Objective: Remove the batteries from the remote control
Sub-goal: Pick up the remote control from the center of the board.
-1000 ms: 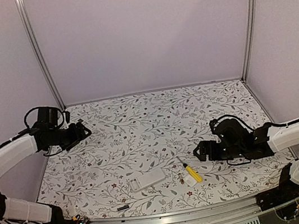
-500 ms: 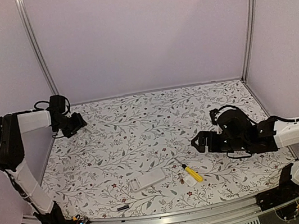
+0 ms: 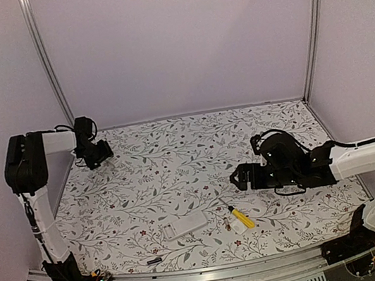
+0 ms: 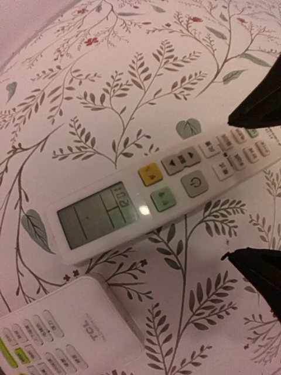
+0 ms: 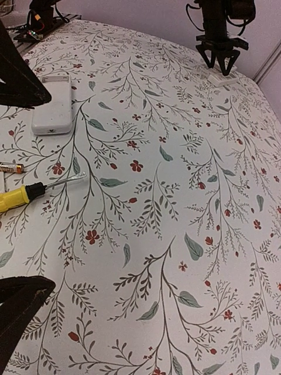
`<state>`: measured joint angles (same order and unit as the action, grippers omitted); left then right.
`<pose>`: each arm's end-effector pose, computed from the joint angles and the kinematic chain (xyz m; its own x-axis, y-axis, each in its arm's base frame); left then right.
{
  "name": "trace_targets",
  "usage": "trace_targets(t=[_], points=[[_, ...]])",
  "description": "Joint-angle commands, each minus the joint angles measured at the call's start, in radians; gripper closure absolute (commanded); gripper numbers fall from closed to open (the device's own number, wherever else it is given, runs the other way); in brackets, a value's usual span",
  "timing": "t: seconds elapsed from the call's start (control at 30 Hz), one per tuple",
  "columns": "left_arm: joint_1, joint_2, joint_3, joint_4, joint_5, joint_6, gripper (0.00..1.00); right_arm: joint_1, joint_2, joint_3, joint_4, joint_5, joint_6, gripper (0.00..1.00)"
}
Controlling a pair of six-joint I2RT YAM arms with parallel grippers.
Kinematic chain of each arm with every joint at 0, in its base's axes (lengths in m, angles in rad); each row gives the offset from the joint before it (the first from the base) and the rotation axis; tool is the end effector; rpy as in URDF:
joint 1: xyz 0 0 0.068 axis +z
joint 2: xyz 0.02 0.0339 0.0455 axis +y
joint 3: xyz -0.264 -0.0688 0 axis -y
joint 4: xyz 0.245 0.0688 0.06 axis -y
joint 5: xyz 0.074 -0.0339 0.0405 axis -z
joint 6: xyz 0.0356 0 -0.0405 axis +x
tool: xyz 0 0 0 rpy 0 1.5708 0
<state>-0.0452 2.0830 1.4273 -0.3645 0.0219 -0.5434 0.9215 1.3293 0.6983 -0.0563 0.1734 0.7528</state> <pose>0.4370 -0.0205 0.1484 -0.7580 -0.4832 -0.4382 -0.3917 0.8743 -0.2865 0.1708 0.2148 0.2045 -0.7612 0.1110 -0.6389 -0.2514 0.8576 0.4486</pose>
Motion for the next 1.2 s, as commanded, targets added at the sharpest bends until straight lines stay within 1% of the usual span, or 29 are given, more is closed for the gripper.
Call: trace_targets(t=[0.0, 0.07, 0.13, 0.33, 0.47, 0.53, 0.7, 0.8, 0.9, 0.97, 1.03, 1.17], points=[[-0.006, 0.068, 0.072, -0.065, -0.016, 0.032, 0.3, -0.003, 0.031, 0.019, 0.033, -0.028, -0.022, 0.03], [-0.016, 0.095, 0.105, -0.081, -0.019, 0.045, 0.3, -0.003, 0.046, 0.022, 0.035, -0.029, -0.028, 0.08], [-0.03, 0.123, 0.154, -0.106, -0.052, 0.061, 0.3, -0.003, 0.056, 0.026, 0.036, -0.031, -0.033, 0.12], [-0.068, 0.212, 0.274, -0.177, -0.073, 0.093, 0.3, -0.003, 0.072, 0.029, 0.047, -0.033, -0.035, 0.13], [-0.085, 0.242, 0.309, -0.225, -0.112, 0.106, 0.3, -0.003, 0.076, 0.027, 0.047, -0.033, -0.034, 0.14], [-0.085, 0.245, 0.305, -0.241, -0.133, 0.105, 0.35, -0.003, 0.074, 0.026, 0.047, -0.034, -0.034, 0.15], [-0.081, 0.226, 0.274, -0.269, -0.184, 0.106, 0.58, -0.003, 0.062, 0.023, 0.046, -0.025, -0.034, 0.16], [-0.08, 0.17, 0.22, -0.244, -0.164, 0.084, 0.7, -0.003, 0.051, 0.025, 0.046, -0.024, -0.036, 0.16], [-0.081, 0.081, 0.146, -0.187, -0.128, 0.054, 0.78, -0.003, 0.038, 0.029, 0.043, -0.019, -0.036, 0.16], [-0.081, 0.003, 0.08, -0.123, -0.079, 0.029, 0.81, -0.003, 0.03, 0.03, 0.041, -0.02, -0.035, 0.16], [-0.082, -0.098, -0.003, -0.04, 0.001, 0.002, 0.84, -0.003, 0.014, 0.031, 0.042, -0.026, -0.035, 0.15], [-0.095, -0.334, -0.215, 0.171, 0.184, -0.053, 0.84, -0.002, -0.026, 0.02, 0.085, -0.071, -0.052, 0.14]])
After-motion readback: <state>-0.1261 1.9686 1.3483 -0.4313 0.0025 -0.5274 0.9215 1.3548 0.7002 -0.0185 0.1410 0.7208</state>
